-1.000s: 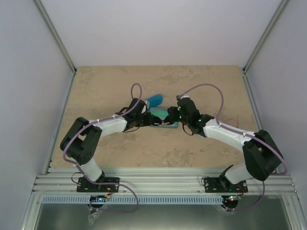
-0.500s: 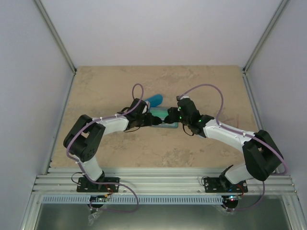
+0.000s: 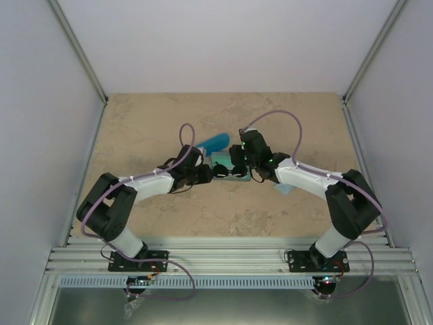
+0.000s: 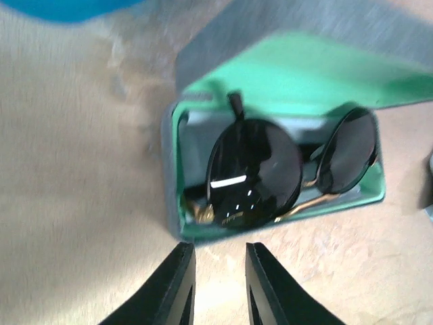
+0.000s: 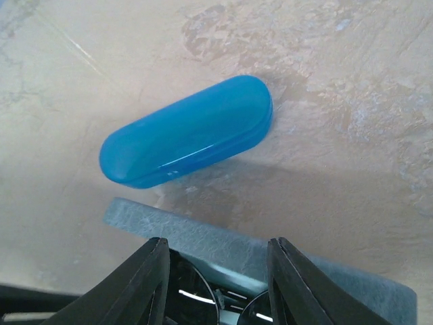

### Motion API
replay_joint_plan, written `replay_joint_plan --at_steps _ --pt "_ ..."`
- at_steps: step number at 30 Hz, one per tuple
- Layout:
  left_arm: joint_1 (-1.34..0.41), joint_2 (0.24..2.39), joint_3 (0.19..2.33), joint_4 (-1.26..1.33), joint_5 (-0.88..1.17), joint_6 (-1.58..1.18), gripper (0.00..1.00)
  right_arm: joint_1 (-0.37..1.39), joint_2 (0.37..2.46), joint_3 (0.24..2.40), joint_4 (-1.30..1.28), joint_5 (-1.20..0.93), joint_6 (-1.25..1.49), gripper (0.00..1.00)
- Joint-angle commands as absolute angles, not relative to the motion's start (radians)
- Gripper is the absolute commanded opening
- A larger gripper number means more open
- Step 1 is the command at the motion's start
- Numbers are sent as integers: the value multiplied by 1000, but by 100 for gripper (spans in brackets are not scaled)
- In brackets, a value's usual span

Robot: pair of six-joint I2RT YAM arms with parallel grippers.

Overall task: Organize the sunglasses
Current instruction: Adjust the sunglasses in the sunglasses case, then close the sunglasses case at the center of the board.

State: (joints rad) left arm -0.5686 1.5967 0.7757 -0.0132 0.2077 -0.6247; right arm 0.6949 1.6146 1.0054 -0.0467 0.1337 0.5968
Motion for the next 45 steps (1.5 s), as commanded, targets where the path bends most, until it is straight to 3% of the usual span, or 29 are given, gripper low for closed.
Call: replay_joint_plan --at_steps 1,10,17,32,45 --pt "-605 1570 709 28 212 -670 22 690 1675 1049 -65 132 568 41" --pt "-723 1667 702 116 161 -741 17 690 1721 1056 -91 99 556 40" --pt "-727 1733 713 152 43 -789 14 690 1714 1044 -108 65 550 37" --pt "-727 1750 727 150 8 -806 13 683 1809 1208 -193 144 521 37" --pt "-727 1770 734 165 2 -802 13 709 1733 1031 -150 -42 554 36"
